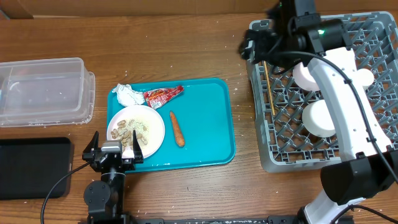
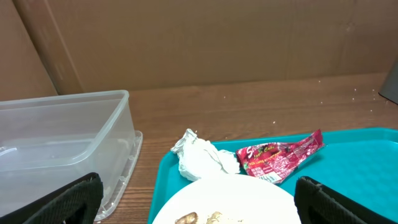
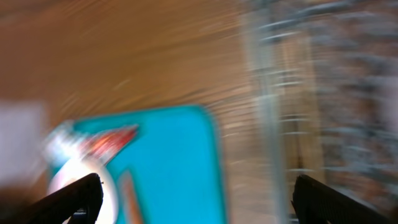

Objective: Sort waste into correct bins and load items into the dishwasher
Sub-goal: 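Carry the second chopstick into the rack, release, and raise the gripper, then move the left gripper to the white plate and grasp its rim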

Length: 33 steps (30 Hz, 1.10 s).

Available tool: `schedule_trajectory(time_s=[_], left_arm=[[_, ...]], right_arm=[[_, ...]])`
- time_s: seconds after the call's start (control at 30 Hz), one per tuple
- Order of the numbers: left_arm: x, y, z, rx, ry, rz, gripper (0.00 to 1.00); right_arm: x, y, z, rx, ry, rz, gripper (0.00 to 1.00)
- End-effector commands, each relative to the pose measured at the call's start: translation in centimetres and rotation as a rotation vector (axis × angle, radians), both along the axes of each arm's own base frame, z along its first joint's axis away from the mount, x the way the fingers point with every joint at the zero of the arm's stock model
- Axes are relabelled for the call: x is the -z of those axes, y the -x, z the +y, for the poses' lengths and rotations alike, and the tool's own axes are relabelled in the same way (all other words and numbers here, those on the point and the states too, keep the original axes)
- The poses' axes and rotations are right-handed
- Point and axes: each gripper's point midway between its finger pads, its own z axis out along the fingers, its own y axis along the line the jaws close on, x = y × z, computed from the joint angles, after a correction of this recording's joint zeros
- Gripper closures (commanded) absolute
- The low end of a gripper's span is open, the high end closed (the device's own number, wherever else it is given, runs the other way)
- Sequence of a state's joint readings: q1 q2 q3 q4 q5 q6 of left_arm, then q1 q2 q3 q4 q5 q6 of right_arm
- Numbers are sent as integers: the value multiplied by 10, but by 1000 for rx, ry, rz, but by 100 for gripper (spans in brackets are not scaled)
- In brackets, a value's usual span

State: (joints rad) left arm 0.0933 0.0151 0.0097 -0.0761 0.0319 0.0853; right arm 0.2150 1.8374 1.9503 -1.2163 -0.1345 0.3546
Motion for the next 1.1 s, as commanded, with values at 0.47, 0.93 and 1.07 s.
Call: schedule_trajectory(time_s=[0.47,0.93,1.07], left_arm=[[-1,0,3,-15,1,-8,0],[-16,5,-53,301,201,-50,0],[-38,11,-69,404,287,-115,0]], right_arm=[[-12,-25,-116,433,220,-92,0],[-12,-25,-115,432,220,-92,0],[-12,-25,-115,432,220,-92,0]])
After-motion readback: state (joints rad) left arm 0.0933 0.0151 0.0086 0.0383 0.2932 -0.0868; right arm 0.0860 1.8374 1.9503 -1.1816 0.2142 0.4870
